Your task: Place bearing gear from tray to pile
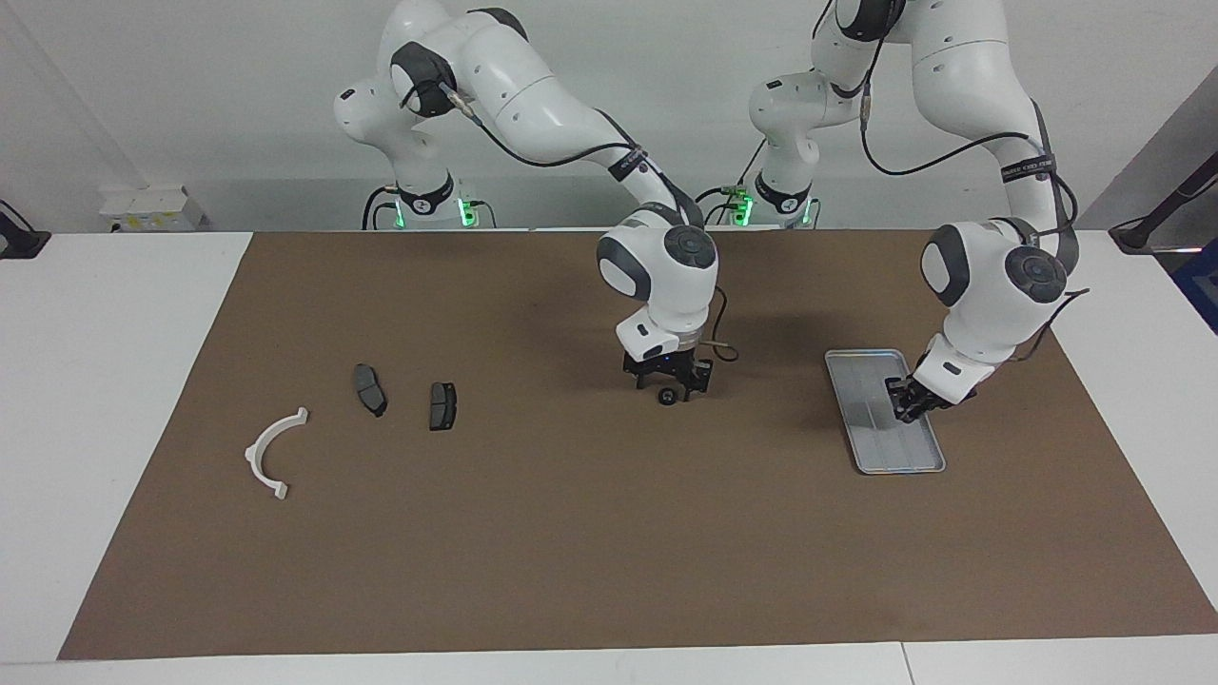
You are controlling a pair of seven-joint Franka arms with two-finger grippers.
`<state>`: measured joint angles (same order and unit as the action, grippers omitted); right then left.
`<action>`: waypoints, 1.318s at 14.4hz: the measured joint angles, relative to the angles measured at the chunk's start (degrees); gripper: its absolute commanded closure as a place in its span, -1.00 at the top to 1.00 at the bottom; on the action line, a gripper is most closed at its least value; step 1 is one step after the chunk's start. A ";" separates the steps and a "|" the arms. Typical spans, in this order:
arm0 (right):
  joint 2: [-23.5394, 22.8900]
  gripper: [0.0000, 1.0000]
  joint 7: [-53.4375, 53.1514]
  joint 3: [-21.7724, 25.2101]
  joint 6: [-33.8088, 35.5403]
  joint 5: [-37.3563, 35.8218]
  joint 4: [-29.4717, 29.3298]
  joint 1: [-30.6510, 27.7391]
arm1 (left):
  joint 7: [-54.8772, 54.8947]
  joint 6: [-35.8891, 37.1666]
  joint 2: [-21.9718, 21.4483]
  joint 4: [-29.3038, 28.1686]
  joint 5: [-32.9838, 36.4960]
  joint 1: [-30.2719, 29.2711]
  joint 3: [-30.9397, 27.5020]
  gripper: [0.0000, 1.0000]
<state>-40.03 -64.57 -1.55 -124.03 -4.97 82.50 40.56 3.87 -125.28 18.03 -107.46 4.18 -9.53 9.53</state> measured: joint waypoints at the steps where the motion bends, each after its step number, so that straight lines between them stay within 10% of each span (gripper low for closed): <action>1: -0.20 0.46 0.00 0.00 0.00 0.00 -0.20 -0.07 | -0.02 -0.10 -0.03 -0.08 0.00 0.00 0.00 -1.00; 10: -0.18 -0.98 0.00 0.01 1.18 0.01 -1.57 -0.23 | -0.15 -0.90 -0.06 -0.45 0.00 0.00 0.00 -1.00; 19: -0.20 -1.00 0.06 0.75 4.74 -0.09 -2.95 -0.59 | -0.19 -2.03 -0.07 -0.91 0.00 0.00 0.02 -1.00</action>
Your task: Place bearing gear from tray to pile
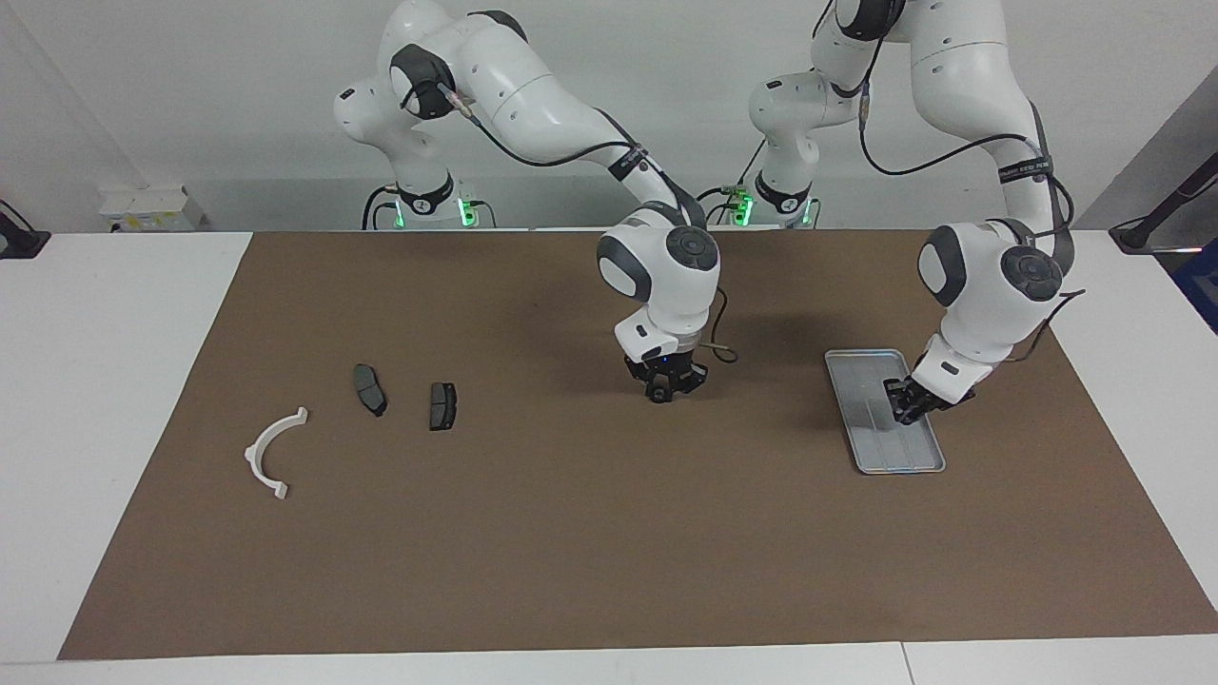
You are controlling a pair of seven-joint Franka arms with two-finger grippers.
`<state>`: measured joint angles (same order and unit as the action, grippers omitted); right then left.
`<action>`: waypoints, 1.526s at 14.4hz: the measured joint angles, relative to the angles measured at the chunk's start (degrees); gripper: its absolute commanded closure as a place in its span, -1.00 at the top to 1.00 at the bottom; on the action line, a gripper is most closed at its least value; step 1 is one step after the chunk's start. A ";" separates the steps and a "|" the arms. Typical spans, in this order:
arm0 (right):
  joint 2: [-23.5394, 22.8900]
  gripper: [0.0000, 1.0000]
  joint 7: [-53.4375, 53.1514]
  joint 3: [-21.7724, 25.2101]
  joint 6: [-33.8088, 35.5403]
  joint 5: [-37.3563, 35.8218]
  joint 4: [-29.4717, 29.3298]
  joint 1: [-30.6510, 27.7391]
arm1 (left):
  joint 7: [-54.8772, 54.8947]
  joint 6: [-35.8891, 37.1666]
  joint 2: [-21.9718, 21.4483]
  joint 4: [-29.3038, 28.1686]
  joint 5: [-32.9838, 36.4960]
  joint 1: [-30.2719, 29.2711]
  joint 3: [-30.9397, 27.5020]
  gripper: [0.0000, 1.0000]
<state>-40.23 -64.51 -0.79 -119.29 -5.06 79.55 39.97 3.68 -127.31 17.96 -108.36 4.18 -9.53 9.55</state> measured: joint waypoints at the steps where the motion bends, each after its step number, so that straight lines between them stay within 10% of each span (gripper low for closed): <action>1: 0.09 -1.00 0.67 0.20 0.94 -0.01 -0.76 -0.79 | -0.06 -0.05 0.00 -0.01 0.00 0.00 0.01 -1.00; 8: 6.84 -1.00 16.71 -0.02 9.26 0.24 -2.73 -12.14 | -10.93 -0.09 -0.22 -0.01 0.00 3.16 0.79 -1.00; 22: 16.30 -1.00 60.12 -0.15 19.24 0.76 -2.76 -34.43 | -64.90 -0.42 -2.73 -0.81 0.08 39.11 1.36 -1.00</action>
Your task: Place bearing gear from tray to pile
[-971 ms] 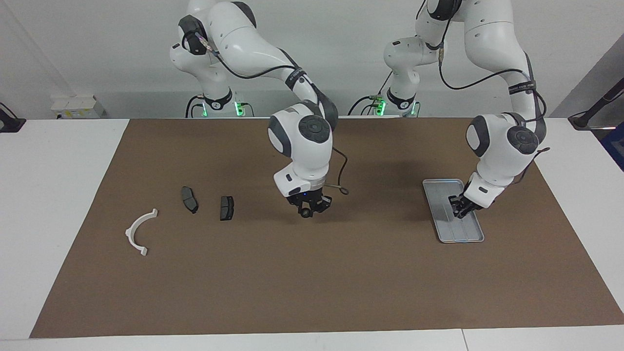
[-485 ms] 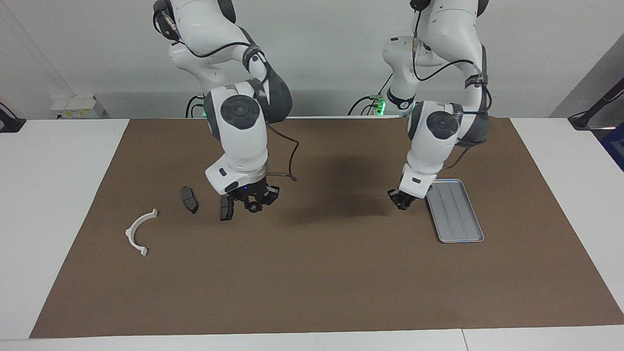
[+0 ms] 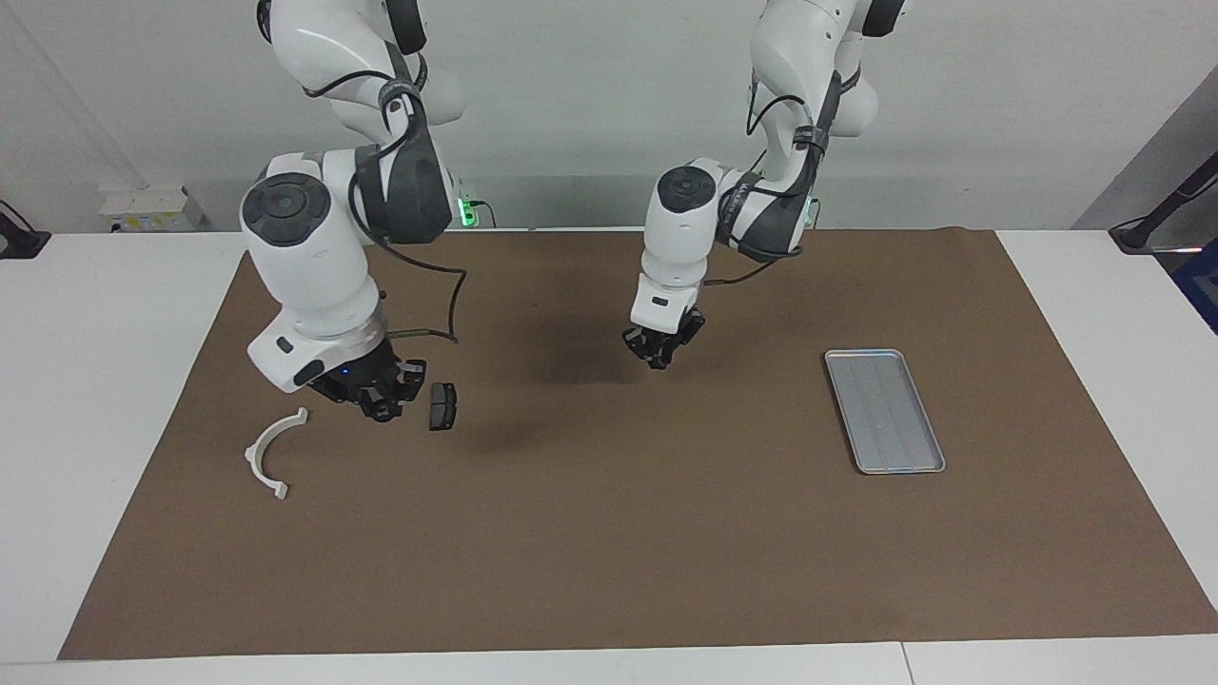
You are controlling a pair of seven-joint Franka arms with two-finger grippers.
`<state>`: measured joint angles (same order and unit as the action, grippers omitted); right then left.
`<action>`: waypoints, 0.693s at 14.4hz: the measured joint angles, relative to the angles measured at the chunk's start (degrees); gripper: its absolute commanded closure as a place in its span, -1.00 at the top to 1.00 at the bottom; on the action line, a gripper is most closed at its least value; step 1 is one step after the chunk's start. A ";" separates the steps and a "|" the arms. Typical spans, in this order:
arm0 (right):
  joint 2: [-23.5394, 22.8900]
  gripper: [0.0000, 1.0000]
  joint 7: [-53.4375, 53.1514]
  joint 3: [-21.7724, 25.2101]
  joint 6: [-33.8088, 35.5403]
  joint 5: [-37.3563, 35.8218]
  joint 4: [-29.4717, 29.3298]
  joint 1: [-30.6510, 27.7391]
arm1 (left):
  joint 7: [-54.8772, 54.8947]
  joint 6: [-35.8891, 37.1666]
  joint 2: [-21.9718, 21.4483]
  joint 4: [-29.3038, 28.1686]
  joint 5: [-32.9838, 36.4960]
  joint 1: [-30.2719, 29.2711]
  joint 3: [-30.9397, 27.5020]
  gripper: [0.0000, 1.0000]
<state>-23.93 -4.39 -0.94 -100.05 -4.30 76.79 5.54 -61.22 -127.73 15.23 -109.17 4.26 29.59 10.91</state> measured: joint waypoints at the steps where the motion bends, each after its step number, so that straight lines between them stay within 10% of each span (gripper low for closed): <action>1: 0.00 -1.00 1.69 0.01 0.00 0.01 0.14 -1.00 | -1.02 -0.97 0.66 -0.17 0.00 0.86 -0.03 -1.00; 10: -0.19 -1.00 7.93 0.00 -8.42 0.07 8.19 -7.33 | -1.65 -4.76 4.96 -0.81 0.75 1.29 -0.79 -1.00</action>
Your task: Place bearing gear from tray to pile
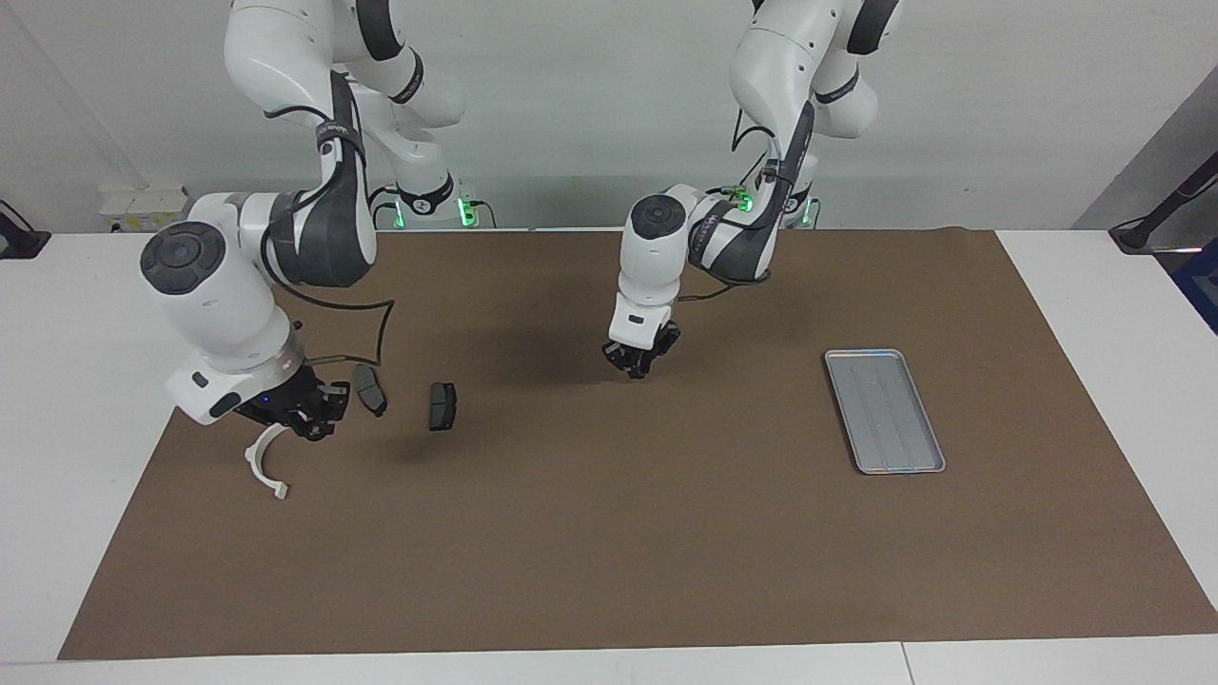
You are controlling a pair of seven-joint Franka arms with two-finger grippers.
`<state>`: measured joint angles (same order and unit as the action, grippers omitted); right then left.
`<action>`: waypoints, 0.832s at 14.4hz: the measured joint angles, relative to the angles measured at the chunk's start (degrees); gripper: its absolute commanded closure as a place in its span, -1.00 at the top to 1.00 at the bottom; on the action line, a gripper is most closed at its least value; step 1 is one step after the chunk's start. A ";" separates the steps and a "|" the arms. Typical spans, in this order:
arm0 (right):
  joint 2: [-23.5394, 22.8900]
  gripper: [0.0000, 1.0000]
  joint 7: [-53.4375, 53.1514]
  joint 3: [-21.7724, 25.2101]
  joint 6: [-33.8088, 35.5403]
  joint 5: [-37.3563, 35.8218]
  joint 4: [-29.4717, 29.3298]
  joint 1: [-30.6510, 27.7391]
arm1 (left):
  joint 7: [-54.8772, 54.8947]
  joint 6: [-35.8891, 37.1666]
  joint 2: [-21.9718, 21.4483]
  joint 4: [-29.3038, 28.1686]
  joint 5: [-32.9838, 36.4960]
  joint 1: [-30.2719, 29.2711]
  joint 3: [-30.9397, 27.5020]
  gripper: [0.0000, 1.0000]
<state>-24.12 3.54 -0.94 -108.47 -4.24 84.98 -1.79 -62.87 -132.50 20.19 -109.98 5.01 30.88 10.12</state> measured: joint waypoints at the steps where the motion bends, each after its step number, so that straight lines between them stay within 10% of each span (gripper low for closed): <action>1: -0.01 -1.00 0.00 0.00 -1.57 0.00 1.24 -0.06 | -0.03 -0.33 0.27 -0.11 0.21 0.00 0.00 -1.00; 12: -0.64 -1.00 0.00 0.01 -19.17 0.01 13.89 -1.97 | -0.10 -1.16 0.43 -1.05 0.34 0.00 0.00 -1.00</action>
<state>-24.76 3.54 -0.93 -127.63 -4.23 98.87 -3.76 -62.97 -133.66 20.63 -111.03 5.35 30.88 10.12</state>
